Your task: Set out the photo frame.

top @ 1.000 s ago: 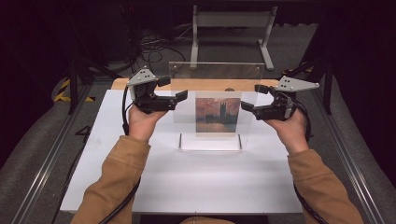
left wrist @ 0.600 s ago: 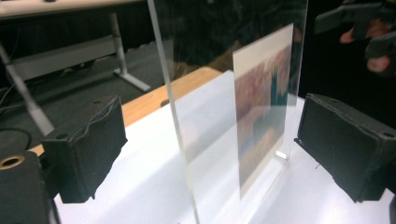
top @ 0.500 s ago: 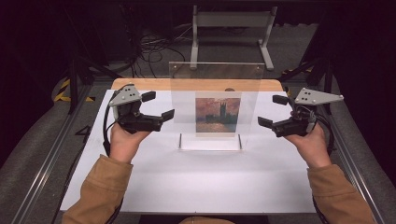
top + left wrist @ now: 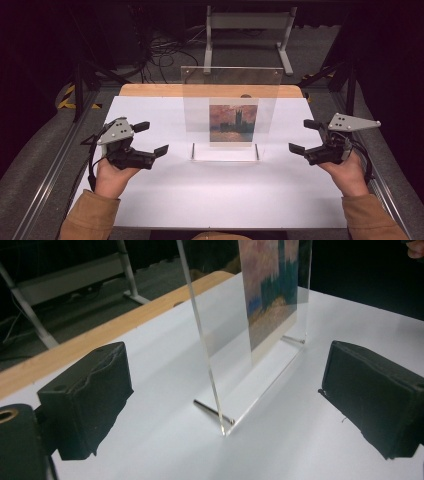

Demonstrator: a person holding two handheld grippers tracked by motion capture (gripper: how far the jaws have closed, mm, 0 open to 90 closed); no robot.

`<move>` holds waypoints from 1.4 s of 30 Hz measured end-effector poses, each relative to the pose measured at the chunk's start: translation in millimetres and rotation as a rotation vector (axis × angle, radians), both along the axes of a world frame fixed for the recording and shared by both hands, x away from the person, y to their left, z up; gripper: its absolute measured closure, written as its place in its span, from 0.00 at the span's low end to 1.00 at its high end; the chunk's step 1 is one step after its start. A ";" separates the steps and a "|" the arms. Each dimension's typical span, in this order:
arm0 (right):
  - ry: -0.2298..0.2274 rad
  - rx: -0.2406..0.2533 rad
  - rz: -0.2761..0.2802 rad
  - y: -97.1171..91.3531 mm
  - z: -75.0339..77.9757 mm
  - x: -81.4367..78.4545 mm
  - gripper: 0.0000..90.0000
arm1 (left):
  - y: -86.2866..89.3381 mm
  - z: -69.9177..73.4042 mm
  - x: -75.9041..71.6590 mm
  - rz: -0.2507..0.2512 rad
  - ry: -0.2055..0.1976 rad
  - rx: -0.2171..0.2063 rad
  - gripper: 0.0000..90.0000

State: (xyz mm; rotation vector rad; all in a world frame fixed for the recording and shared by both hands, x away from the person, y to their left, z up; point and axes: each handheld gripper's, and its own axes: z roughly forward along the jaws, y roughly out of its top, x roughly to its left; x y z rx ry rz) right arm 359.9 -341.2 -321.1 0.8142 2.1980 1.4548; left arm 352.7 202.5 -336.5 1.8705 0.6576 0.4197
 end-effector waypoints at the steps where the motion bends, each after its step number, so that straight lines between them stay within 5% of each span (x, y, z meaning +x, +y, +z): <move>1: 0.005 0.004 0.001 -2.6 -4.0 -2.3 0.00 | 2.6 -4.4 -1.4 0.000 0.009 -0.010 0.06; 9: 0.026 0.003 -0.004 -10.7 -36.2 -11.1 0.00 | 16.1 -44.1 -6.1 0.032 0.080 -0.029 0.06; 14: 0.044 0.034 0.006 -12.8 -57.3 -12.5 0.00 | 21.2 -67.1 -5.3 0.010 0.108 -0.056 0.03; 24: 0.039 0.080 -0.030 -15.8 -98.2 -12.4 0.00 | 24.0 -108.9 -6.2 0.015 0.088 -0.099 0.02; 27: 0.047 0.075 -0.034 -17.0 -108.4 -10.0 0.00 | 22.8 -115.4 -3.9 0.020 0.113 -0.114 0.02; 32: 0.105 0.060 -0.042 -15.9 -125.0 -2.3 0.00 | 20.2 -123.9 2.4 0.043 0.114 -0.068 0.03; 42: 0.105 0.036 -0.042 -11.0 -125.7 -2.6 0.00 | 20.2 -122.7 1.5 0.049 0.104 -0.060 0.03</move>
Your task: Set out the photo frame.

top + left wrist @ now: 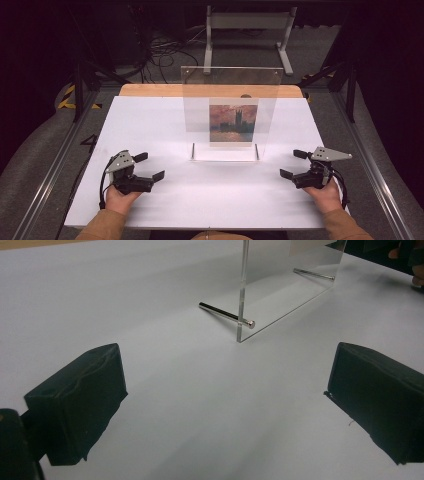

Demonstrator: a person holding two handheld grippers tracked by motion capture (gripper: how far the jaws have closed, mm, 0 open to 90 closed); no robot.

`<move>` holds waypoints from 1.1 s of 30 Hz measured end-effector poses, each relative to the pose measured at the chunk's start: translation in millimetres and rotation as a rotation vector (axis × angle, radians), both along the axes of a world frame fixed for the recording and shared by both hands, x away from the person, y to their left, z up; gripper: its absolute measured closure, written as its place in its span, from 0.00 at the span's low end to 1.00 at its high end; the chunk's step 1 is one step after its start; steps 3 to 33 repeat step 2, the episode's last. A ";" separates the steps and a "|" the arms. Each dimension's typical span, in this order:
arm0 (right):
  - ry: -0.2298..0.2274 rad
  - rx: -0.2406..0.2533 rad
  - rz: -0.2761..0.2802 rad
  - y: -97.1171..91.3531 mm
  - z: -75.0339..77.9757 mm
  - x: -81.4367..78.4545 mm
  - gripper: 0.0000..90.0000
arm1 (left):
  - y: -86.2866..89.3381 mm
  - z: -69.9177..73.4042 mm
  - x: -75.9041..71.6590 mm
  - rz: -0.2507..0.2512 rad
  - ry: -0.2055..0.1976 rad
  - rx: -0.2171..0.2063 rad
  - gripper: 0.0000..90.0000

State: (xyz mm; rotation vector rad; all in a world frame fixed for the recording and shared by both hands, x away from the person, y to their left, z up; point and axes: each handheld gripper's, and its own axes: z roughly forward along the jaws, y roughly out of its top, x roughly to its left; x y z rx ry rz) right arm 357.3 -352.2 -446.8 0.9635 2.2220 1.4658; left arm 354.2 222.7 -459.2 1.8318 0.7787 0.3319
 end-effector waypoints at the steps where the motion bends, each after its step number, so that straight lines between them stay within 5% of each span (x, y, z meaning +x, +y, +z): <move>1: -0.007 -0.003 0.001 0.5 0.9 -0.7 0.00 | -1.5 0.2 -1.1 -0.004 0.015 -0.016 0.03; 33: -0.013 -0.003 0.000 0.8 1.4 -1.1 0.00 | -0.6 0.9 -0.7 -0.007 0.002 0.003 0.03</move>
